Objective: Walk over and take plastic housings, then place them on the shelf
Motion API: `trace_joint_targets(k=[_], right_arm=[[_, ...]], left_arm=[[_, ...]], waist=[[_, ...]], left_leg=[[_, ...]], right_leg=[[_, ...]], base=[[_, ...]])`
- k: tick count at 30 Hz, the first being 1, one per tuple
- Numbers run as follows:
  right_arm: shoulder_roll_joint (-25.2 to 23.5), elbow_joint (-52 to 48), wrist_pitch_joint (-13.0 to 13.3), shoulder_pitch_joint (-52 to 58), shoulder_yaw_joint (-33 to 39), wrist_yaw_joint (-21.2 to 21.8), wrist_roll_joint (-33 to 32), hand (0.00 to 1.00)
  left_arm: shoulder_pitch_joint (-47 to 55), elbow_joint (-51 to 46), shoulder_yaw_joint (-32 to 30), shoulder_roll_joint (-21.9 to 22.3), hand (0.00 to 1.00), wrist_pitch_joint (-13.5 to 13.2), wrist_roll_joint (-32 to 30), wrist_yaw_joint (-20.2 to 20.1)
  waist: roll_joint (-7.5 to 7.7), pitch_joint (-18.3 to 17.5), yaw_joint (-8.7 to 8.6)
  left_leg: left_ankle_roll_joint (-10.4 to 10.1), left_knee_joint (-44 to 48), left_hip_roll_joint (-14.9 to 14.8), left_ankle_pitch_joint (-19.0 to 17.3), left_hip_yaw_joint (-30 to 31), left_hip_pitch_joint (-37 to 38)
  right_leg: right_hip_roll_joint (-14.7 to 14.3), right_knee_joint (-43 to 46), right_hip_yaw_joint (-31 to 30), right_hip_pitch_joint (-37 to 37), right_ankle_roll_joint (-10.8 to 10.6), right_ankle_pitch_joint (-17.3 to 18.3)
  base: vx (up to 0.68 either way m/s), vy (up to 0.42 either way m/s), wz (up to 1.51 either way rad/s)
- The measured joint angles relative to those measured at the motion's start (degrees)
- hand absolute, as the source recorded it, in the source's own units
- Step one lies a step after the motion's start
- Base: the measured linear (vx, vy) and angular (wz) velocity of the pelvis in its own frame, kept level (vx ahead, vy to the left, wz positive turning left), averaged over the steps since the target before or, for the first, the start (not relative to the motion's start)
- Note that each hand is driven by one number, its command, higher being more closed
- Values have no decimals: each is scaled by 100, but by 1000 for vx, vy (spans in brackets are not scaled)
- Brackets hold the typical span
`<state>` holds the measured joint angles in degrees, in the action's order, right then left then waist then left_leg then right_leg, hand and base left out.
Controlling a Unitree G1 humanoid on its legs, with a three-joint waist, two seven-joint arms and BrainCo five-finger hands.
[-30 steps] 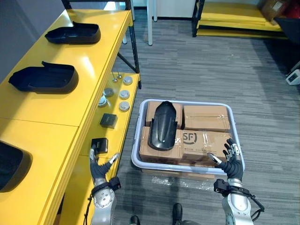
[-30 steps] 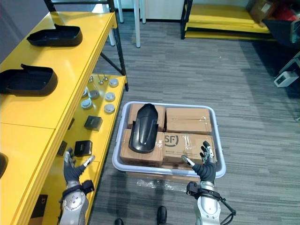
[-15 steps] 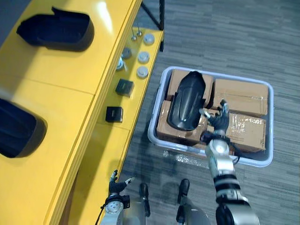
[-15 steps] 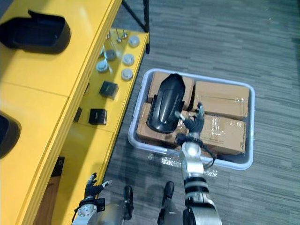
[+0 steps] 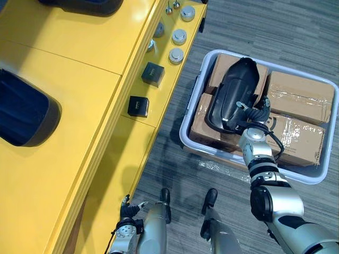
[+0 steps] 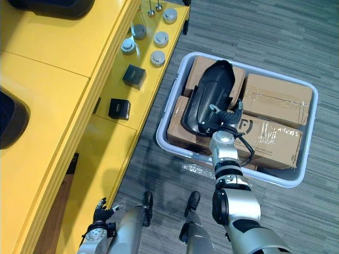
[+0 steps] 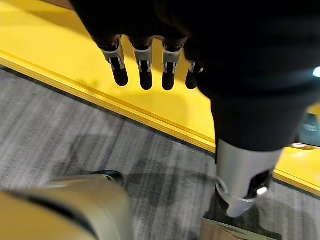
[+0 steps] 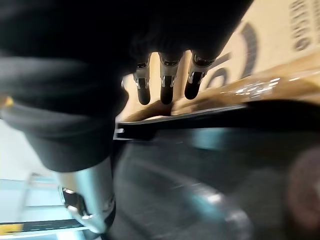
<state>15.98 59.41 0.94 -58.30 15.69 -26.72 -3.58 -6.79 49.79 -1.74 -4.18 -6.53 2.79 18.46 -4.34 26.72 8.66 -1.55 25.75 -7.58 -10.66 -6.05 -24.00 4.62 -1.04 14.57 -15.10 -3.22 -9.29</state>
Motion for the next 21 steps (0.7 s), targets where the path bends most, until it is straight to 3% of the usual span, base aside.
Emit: trace_joint_targets(k=[2,3,6,13,21], right_arm=[[355,475,-40,-358,3,44,21,0],[508,641,-74,-479,4,69,56,100],[924,1120,-186,-754,-1,67,224,100],[2068,1874,-342,-1211,-293,173,279,100],[2496,2299,-648,-1388,-168,683,800,100]], left_arm=[[-62,49,64,-28,0,-18,47,4],[-120,94,105,-38,0,-32,49,5],[-264,108,348,-27,0,-74,53,14],[-448,88,784,-12,0,-146,182,13],[-437,0,790,67,0,-58,273,-145]], waist=[[-30,16,67],[-78,40,102],[-234,109,199],[-439,181,345],[-550,201,353]], left_leg=[[5,73,0,-2,59,-166],[5,122,-2,-2,104,-236],[14,239,8,5,243,-502],[101,287,143,69,416,-849],[97,214,196,131,512,-738]], right_leg=[[-2,13,40,-119,13,-21],[-3,38,69,-159,14,-22],[-4,105,190,-328,14,-21],[97,243,373,-606,-11,15],[150,294,531,-476,3,110]], base=[[-51,40,11],[-30,29,10],[-41,32,18],[-1,40,14],[34,11,9]])
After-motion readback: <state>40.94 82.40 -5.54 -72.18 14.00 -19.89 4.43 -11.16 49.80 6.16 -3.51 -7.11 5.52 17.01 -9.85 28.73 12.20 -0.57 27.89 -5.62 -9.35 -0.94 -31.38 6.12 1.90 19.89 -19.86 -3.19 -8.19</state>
